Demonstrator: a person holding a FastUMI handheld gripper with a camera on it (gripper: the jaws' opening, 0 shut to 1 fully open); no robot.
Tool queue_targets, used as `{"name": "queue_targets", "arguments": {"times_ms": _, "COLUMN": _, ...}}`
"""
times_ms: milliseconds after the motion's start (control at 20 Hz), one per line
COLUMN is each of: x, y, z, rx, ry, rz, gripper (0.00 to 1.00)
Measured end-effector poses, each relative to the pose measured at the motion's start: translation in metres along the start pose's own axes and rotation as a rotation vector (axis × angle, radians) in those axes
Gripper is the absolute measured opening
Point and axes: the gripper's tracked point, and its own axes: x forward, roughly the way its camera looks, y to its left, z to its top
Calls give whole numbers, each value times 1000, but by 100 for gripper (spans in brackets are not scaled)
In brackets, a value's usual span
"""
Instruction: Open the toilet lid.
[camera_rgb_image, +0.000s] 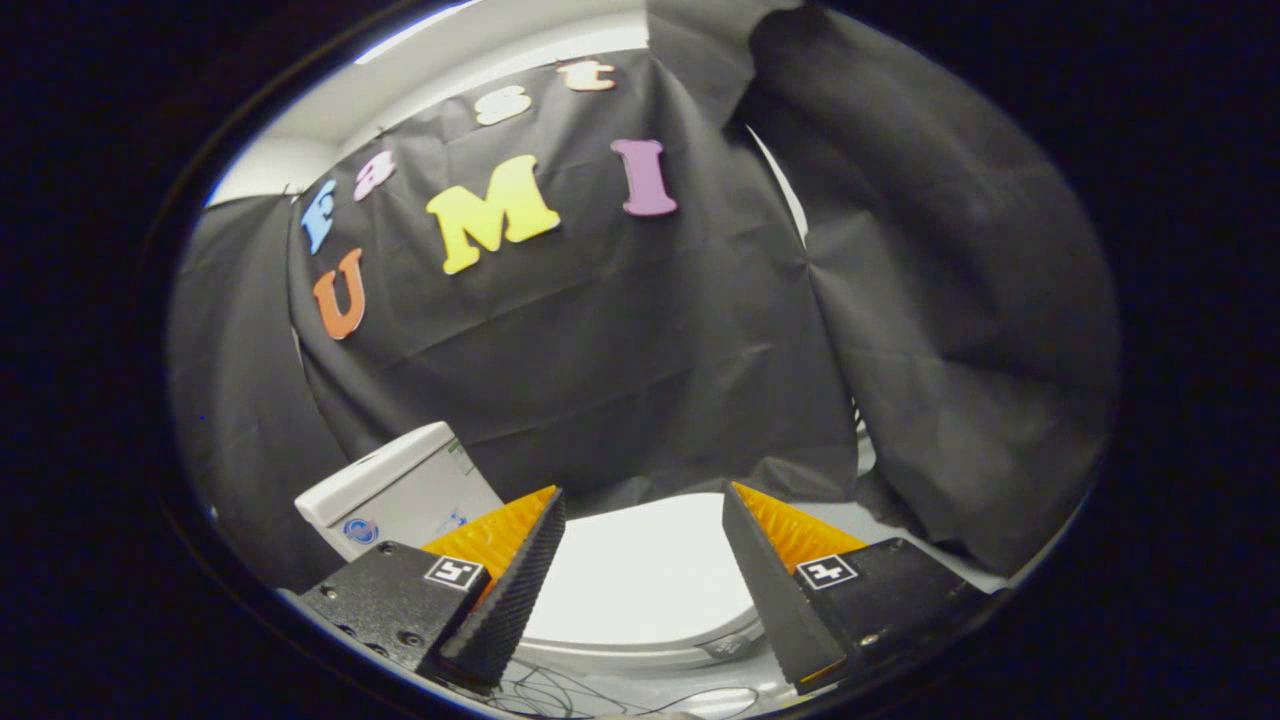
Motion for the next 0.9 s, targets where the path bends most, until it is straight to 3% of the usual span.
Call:
{"name": "queue_targets", "arguments": {"times_ms": 300, "x": 29, "y": -62, "z": -71, "rx": 254, "ry": 150, "rz": -11, "gripper": 96}}
{"name": "queue_targets", "arguments": {"times_ms": 650, "x": 60, "y": -93, "z": -128, "rx": 374, "ry": 288, "rz": -53, "gripper": 96}}
{"name": "queue_targets", "arguments": {"times_ms": 800, "x": 61, "y": -100, "z": -148, "rx": 481, "ry": 344, "rz": -52, "gripper": 95}}
{"name": "queue_targets", "arguments": {"times_ms": 900, "x": 61, "y": -103, "z": -158, "rx": 505, "ry": 362, "rz": -63, "gripper": 89}}
